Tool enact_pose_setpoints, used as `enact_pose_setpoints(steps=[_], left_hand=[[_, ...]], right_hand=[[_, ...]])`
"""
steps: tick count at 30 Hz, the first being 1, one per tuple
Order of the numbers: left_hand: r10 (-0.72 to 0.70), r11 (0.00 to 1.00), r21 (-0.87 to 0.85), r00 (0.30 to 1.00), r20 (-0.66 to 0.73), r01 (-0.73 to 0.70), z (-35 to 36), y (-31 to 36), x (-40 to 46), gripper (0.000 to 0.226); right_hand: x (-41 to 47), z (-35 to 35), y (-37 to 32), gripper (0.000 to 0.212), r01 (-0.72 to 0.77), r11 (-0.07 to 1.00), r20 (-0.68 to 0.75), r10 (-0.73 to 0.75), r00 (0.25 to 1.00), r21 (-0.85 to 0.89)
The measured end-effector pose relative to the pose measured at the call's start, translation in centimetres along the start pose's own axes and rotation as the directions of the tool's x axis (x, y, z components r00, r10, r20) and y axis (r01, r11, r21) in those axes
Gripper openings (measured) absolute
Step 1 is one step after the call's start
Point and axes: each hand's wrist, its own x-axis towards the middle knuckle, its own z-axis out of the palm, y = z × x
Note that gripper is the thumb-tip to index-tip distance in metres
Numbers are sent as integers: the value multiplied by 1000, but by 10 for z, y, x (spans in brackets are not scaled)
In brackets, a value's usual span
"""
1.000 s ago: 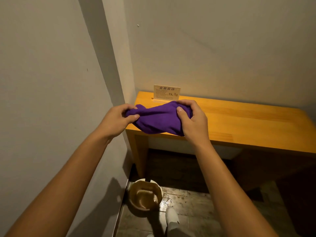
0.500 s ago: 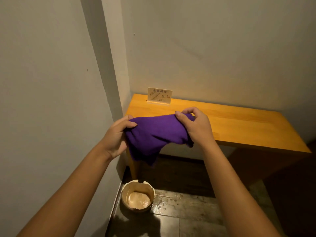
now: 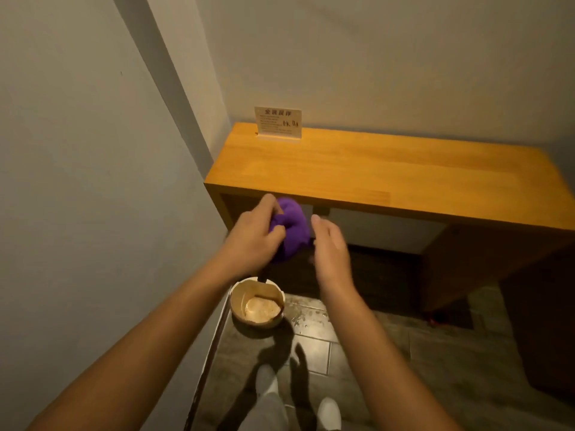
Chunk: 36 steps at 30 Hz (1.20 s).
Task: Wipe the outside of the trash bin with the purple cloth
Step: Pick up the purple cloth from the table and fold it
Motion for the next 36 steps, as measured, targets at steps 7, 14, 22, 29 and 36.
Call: enact_pose_setpoints(steps=[7, 14, 22, 29, 36], left_hand=[[53, 996, 64, 996, 74, -57, 70, 23, -48, 27], [-45, 998, -59, 989, -140, 38, 45, -15, -48, 52], [-234, 695, -697, 972, 14, 177, 62, -53, -58, 53], [-334, 430, -876, 940, 70, 218, 56, -74, -71, 46], [-291, 450, -702, 834, 469, 552, 63, -84, -56, 72]], right_hand=[[0, 1, 34, 74, -382, 766, 154, 356, 922, 516], [0, 12, 39, 79, -401, 758, 182, 361, 915, 514], [-18, 67, 52, 22, -236, 809, 12, 273, 962, 539], [-20, 96, 63, 75, 299, 818, -92, -390, 916, -492], [11, 77, 102, 54, 117, 982, -92, -131, 987, -145]])
